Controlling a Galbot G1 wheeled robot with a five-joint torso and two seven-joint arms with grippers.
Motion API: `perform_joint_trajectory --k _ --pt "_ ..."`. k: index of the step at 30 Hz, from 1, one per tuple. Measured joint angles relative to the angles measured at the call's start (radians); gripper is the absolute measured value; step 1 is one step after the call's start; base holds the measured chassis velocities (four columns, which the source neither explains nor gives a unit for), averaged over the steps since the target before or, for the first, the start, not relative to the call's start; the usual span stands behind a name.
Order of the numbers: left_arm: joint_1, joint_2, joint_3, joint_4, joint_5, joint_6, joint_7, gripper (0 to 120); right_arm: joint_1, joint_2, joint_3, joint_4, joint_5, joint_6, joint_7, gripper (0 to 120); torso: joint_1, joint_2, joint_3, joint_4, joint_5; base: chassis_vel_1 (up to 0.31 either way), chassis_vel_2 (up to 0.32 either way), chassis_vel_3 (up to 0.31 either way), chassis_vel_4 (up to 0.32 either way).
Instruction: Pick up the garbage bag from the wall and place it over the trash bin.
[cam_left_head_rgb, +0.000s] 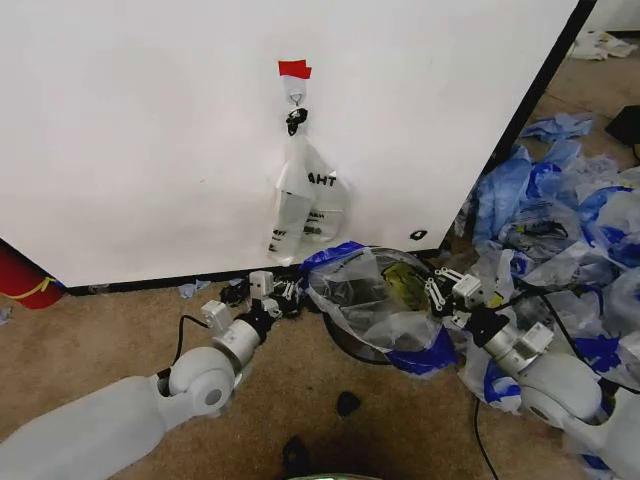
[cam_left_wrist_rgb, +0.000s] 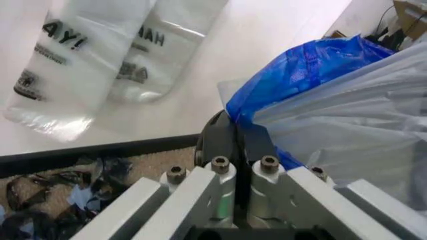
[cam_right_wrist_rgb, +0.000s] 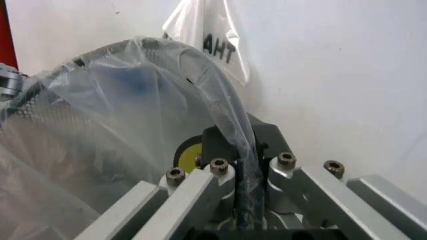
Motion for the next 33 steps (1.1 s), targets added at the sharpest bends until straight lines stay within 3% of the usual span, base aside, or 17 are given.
perform_joint_trajectory --k 23,33 --pt "0.136 -0.017 -0.078 0.027 0.028 -0.04 0.077 0 -0.018 -0.01 0.036 0.034 0.07 -0.016 0.035 0 0.0 0.0 0.0 0.0 0.0 0.0 0.0 0.0 0.0" --pt "0.194 -0.034 -0.113 0.026 0.031 -0.052 0.098 35 -0.022 -0.011 0.052 0.045 0.083 -0.026 0.048 0 0.0 0.0 0.0 0.0 0.0001 0.0 0.0 0.0 0.0"
